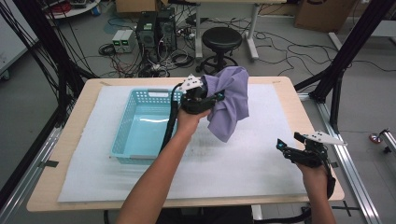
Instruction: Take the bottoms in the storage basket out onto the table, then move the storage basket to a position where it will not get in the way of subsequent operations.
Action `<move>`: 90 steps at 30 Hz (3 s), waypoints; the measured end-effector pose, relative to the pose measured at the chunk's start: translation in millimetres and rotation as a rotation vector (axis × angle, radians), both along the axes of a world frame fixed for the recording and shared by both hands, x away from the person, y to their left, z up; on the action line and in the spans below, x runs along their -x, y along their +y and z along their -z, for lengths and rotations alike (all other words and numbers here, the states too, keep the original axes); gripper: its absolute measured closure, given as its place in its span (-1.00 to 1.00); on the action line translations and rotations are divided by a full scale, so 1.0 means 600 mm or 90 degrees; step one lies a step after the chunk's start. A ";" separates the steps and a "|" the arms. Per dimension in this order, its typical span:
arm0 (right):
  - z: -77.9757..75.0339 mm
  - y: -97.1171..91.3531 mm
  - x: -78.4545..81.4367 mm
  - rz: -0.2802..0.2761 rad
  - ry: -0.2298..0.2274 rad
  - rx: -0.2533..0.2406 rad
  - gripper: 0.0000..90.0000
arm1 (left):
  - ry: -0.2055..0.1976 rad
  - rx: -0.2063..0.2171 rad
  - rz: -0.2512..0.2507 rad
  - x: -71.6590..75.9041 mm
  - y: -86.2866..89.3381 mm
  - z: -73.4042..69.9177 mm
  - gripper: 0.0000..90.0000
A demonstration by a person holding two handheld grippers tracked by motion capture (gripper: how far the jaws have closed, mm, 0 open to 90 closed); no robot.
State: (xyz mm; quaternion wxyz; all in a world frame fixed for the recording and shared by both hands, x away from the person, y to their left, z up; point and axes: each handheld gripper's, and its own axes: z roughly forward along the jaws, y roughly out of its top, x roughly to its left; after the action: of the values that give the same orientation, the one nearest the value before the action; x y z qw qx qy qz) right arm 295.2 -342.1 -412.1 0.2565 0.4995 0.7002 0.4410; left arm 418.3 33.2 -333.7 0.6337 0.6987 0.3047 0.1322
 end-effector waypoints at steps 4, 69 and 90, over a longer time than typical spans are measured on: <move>0.001 -0.003 0.000 0.001 0.001 -0.001 -0.54 | 0.030 -0.028 -0.005 -0.008 -0.021 0.033 0.60; 0.008 0.021 -0.019 -0.033 0.014 0.010 -0.54 | 0.077 -0.134 -0.283 0.104 0.362 0.041 -0.47; 0.010 0.021 -0.018 -0.035 0.018 0.011 -0.54 | 0.194 -0.195 -0.369 0.108 0.452 0.106 -0.39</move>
State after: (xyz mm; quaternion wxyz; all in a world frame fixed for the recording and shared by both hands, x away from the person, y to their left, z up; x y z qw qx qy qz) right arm 305.9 -329.5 -417.9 0.2389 0.4841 0.7206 0.4350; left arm 353.5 304.3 -397.3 0.4048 0.6818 0.5579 0.2450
